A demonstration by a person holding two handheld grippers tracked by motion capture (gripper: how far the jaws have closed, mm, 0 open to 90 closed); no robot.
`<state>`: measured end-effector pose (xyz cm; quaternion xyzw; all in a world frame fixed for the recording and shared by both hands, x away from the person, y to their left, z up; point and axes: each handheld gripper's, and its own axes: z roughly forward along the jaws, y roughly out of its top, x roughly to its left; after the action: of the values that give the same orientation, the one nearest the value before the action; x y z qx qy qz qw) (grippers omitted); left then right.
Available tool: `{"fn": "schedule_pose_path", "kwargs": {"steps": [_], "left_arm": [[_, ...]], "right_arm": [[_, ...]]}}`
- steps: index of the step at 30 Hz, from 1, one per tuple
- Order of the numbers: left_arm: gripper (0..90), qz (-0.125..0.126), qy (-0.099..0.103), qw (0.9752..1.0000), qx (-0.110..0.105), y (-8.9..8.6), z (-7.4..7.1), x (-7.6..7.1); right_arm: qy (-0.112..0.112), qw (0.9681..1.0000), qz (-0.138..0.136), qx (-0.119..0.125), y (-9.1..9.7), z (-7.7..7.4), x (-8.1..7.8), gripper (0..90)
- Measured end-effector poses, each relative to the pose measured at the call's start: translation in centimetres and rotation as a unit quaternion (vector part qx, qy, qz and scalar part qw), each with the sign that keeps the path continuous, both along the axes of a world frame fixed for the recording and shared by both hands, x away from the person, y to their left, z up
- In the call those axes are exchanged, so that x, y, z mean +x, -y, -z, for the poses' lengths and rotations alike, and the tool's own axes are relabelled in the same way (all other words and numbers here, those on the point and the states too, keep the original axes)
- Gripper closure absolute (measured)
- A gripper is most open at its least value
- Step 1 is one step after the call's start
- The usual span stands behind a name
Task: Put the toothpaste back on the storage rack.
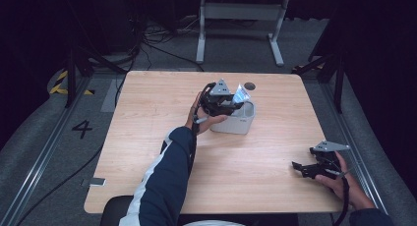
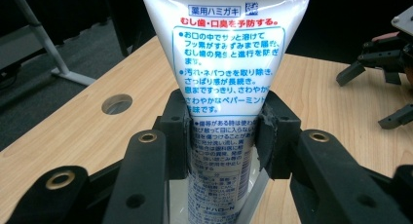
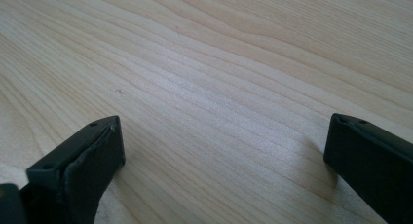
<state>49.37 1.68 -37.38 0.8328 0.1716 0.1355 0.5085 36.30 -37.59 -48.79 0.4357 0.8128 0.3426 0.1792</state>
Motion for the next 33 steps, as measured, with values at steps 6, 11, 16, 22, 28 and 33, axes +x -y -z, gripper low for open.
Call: {"fn": "schedule_pose_path", "kwargs": {"steps": [6, 11, 16, 22, 28, 33], "left_arm": [[61.6, 0.002, 0.002, 0.9998, 0.02, -0.06, 0.0, -0.15], [60.8, 0.004, 0.003, 0.9992, 0.039, 0.04, 0.04, -0.34], [59.3, 0.009, 0.003, 0.9987, 0.051, 0.24, 0.1, -0.38], [59.1, 0.012, 0.004, 0.998, 0.062, 0.57, 0.28, -0.46], [57.3, 0.006, 0.009, 0.997, 0.077, 0.57, 0.65, -0.56], [58.7, 0.008, 0.003, 0.9983, 0.058, 0.08, 0.81, -0.51]], "right_arm": [[0.0, 1.0, 0.0, 0.0, 0.0, 0.0, 0.0, 1.5], [0.0, 1.0, -0.001, 0.0, 0.0, 0.0, 0.0, 1.5], [0.0, 1.0, -0.001, 0.0, 0.01, 0.0, 0.0, 1.5], [0.0, 1.0, -0.001, 0.0, 0.01, 0.0, 0.0, 1.5], [0.0, 1.0, -0.001, 0.0, 0.02, 0.0, -0.01, 1.5], [0.0, 1.0, -0.001, 0.0, 0.02, 0.0, 0.0, 1.5]]}}
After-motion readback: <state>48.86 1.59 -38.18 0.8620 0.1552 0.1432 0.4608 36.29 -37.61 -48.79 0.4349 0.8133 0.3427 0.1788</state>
